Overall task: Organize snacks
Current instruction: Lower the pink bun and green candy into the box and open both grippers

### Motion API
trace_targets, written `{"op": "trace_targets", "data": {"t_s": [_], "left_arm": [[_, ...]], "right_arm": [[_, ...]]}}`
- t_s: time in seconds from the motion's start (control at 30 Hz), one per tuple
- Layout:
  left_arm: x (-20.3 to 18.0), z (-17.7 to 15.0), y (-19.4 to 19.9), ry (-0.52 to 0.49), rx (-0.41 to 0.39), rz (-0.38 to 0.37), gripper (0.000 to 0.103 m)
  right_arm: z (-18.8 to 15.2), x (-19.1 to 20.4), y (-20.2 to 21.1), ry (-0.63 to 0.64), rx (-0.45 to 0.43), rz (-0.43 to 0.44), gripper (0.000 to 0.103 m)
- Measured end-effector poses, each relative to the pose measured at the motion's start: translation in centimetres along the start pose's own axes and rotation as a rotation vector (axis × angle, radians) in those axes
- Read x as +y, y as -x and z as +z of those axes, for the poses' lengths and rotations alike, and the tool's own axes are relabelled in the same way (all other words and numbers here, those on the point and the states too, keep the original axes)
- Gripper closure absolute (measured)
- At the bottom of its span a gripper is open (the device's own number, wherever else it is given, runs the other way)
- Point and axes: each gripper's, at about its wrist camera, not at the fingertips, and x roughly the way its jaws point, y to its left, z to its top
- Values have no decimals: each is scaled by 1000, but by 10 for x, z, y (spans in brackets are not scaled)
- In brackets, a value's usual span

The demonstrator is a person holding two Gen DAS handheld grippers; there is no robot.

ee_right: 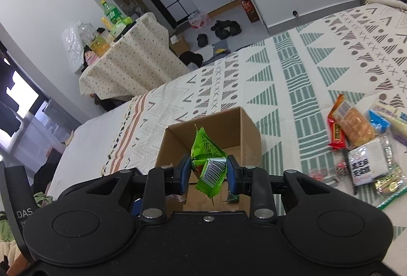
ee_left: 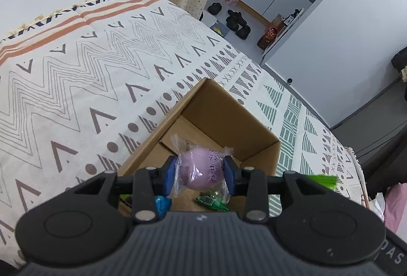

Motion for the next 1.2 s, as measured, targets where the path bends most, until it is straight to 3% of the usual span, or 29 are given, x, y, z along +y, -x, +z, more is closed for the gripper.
{"op": "trace_targets", "data": {"t_s": [0.2,0.27,0.43,0.57,0.97,1.2], "left_arm": [[1,0,2,9,-11,27,55],[2,-1,6,18,-23,36,47],[3,1,14,45,-57,70,33],[-7,-3,17,15,-62,62,27],[-40,-27,25,-60,-57,6,17],[-62,-46,25,-140,-39,-13,16]], "right_arm": [[1,10,-10,6,15,20,73],[1,13,-12,11,23,26,73],[0,16,-9,11,51,60,66],[0,7,6,8,33,34,61],[1,-59,75,-46,-72,-93,42],[-4,-95,99,-92,-101,-141,41]]}}
